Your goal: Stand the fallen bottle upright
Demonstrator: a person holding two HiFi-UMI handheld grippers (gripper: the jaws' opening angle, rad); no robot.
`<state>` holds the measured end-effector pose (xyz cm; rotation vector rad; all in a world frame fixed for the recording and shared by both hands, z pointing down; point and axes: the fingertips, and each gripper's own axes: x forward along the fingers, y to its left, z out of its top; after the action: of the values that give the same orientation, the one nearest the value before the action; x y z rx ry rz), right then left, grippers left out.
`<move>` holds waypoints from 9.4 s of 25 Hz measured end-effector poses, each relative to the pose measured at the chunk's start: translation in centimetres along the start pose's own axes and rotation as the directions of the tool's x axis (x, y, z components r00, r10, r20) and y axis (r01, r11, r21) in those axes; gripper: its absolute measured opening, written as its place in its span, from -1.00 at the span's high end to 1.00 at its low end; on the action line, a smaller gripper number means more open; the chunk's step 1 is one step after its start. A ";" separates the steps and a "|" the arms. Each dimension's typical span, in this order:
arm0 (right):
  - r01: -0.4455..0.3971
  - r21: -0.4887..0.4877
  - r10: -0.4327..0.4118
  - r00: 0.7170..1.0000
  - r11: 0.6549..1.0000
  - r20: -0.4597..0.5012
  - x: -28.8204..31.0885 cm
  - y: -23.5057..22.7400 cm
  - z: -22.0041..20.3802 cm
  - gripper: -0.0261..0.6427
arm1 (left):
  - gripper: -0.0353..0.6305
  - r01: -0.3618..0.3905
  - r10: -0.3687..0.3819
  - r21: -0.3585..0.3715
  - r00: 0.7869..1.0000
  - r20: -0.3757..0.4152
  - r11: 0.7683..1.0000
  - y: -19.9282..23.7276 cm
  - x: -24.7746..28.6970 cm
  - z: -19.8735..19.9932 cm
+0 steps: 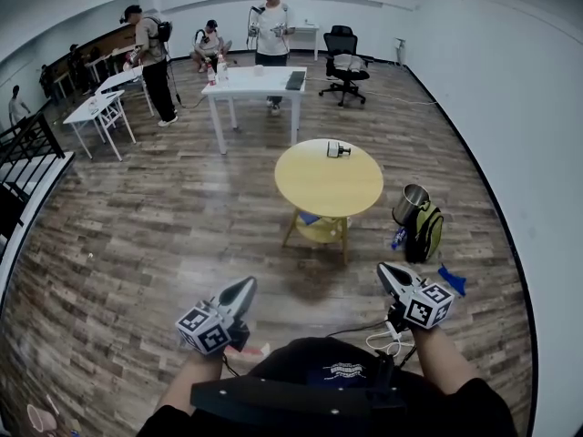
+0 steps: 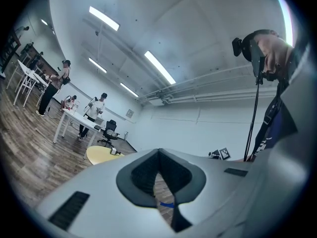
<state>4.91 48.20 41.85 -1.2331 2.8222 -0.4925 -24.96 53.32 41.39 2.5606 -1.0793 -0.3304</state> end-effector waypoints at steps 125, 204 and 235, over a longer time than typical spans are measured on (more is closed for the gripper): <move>-0.031 0.123 0.053 0.982 0.992 -0.181 67.0 -65.4 13.2 0.93 | 0.82 0.078 -0.104 -0.134 0.974 -0.201 0.988 57.8 76.6 7.5; 0.304 0.629 -0.284 0.949 0.716 -0.136 83.4 -91.3 -2.6 0.59 | 0.82 -0.016 -0.060 -0.249 0.954 -0.294 0.968 67.2 85.0 -2.6; 0.083 -0.261 -0.147 0.960 0.962 -0.238 84.1 -79.0 -4.0 0.57 | 0.82 -0.005 -0.065 -0.242 0.957 -0.281 0.970 64.6 82.2 -2.3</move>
<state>2.74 -61.53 77.70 -1.4856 3.1203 -0.3289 -9.58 -47.93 62.53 2.3205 -0.8386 -0.0833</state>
